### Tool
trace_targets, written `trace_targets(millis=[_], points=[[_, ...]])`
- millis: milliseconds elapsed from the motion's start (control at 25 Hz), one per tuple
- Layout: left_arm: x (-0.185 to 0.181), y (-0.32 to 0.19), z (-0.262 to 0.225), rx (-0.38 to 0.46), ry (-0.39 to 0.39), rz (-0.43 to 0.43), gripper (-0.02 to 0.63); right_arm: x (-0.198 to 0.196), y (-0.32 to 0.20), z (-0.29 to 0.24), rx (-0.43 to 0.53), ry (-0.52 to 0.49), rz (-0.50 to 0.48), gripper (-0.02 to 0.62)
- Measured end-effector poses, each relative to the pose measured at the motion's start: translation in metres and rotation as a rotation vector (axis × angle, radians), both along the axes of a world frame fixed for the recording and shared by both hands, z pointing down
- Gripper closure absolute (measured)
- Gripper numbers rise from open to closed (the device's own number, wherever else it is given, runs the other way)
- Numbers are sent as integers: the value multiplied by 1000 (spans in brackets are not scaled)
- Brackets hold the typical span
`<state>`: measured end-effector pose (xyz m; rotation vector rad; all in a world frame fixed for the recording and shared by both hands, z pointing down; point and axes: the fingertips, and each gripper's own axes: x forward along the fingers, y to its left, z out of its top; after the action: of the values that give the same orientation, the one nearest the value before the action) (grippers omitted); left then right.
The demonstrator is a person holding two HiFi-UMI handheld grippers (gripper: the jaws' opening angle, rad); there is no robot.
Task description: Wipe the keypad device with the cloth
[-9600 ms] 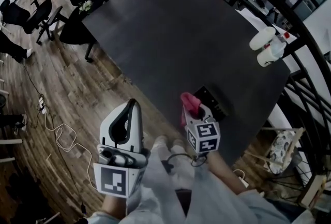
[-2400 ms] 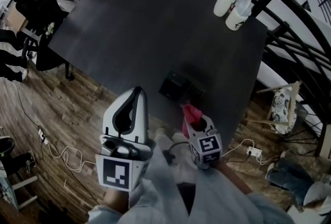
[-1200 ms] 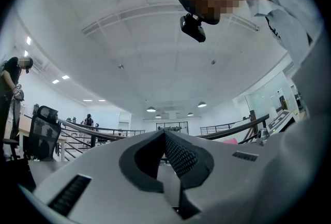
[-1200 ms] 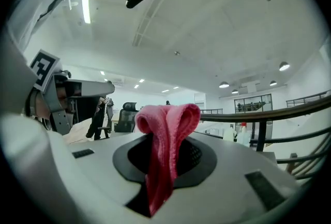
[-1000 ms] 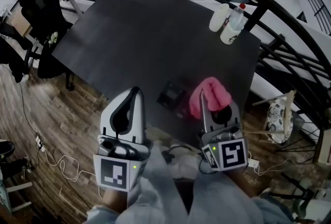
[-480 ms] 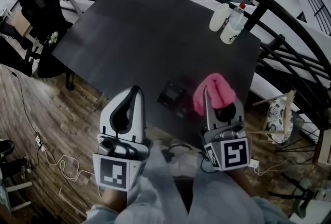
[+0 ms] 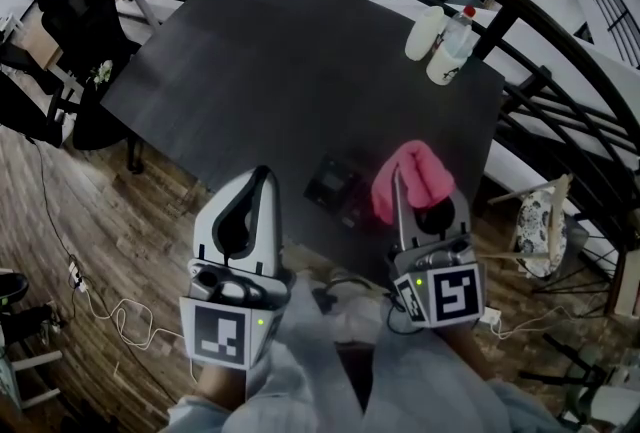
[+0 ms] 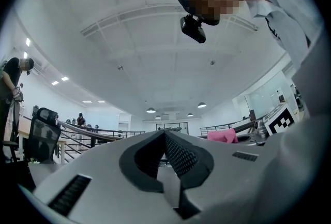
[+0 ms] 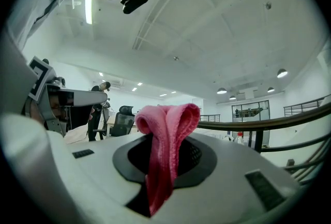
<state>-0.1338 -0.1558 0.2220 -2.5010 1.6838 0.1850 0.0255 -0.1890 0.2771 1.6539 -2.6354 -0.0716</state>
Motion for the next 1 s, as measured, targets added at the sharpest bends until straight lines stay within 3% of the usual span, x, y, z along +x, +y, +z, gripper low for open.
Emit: trace_targets(millis=[1000], points=[[8, 0, 4, -13, 6, 32, 603, 2, 3, 6, -17, 22, 12, 525]])
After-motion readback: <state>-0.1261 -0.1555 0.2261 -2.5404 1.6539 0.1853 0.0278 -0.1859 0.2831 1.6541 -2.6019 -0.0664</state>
